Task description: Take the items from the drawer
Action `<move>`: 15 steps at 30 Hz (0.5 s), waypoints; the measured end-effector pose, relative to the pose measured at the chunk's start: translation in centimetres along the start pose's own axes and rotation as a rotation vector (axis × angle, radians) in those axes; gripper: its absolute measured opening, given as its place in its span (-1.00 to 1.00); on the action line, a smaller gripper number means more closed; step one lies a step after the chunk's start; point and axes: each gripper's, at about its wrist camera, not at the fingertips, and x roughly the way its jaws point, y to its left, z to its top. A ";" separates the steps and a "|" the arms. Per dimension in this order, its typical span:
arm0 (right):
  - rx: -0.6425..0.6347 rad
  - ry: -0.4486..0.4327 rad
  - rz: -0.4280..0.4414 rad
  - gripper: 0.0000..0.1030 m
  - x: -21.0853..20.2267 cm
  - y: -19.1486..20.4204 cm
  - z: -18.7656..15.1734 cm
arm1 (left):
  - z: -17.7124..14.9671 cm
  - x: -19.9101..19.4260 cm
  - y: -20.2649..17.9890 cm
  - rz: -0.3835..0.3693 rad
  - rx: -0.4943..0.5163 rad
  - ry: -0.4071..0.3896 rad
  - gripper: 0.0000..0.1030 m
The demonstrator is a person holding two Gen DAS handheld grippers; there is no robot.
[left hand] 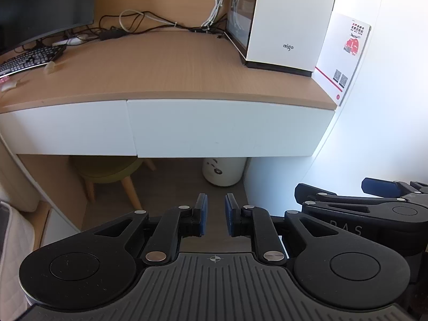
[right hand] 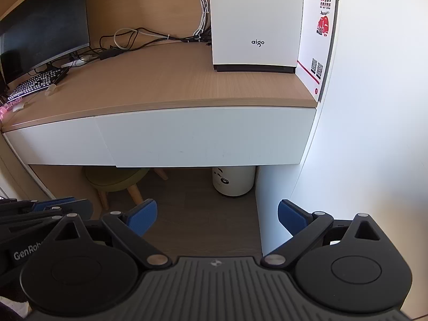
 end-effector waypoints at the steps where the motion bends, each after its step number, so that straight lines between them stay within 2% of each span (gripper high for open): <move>1: 0.001 0.000 0.000 0.90 0.1 -0.1 0.0 | 0.0 0.0 0.1 -0.001 0.000 0.000 -0.67; 15: 0.005 0.010 -0.010 0.90 0.9 0.3 0.4 | 0.6 0.8 1.0 -0.008 -0.005 0.004 -0.67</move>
